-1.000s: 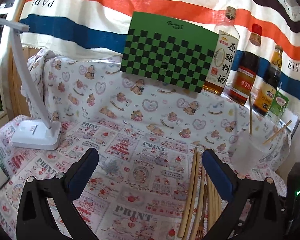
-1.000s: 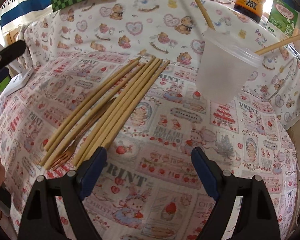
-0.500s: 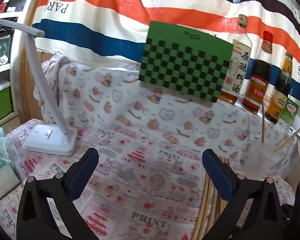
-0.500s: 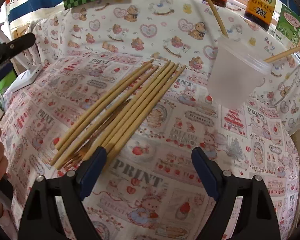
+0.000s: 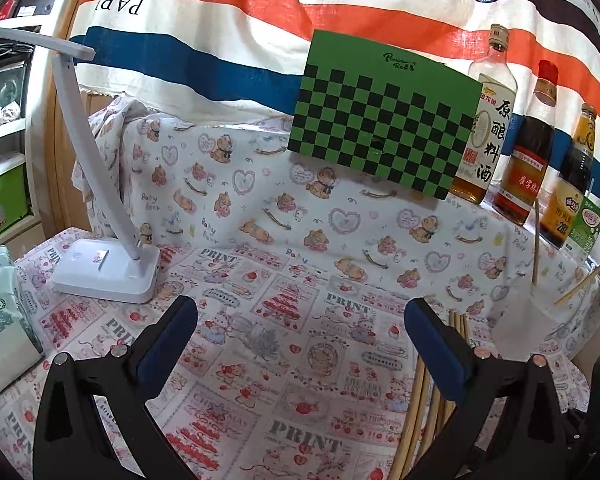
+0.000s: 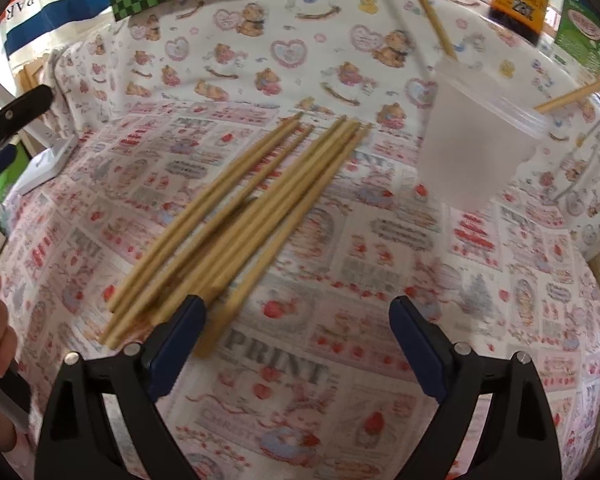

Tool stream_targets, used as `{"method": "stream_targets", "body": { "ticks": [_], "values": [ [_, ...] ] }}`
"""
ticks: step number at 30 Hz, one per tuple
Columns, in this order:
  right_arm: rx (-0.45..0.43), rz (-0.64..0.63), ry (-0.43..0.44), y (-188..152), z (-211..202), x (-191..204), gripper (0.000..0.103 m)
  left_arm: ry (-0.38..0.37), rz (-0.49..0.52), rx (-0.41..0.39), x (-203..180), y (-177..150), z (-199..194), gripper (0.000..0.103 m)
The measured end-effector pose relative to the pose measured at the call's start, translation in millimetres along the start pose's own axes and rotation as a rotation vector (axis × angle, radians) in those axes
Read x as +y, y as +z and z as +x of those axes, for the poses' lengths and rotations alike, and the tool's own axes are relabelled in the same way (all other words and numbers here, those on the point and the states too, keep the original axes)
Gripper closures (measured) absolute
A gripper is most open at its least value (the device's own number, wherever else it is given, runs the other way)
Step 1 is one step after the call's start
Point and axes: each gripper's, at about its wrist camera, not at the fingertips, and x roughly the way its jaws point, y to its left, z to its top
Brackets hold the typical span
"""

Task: Organize utensils
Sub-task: 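Close the right gripper on another bamboo chopstick and lift it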

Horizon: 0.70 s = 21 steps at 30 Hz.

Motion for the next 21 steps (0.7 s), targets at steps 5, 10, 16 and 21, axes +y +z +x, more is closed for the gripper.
{"method": "stream_targets", "body": {
  "ticks": [5,10,16,21],
  "values": [
    [0.008,0.009,0.005,-1,2,-6,0.014,-0.01,-0.024,0.01,4,2,0,0.0],
    [-0.01,0.013,0.045,-5,-8,-12,0.076,-0.01,-0.031,0.027,5,1,3,0.0],
    [-0.021,0.13,0.131,-9,-13,-37,0.096,0.002,0.003,0.023,-2,-1,3,0.0],
    [-0.221,0.233,0.163,-4,-57,-60,0.096,0.024,0.037,0.001,-8,-2,-2,0.0]
  ]
}}
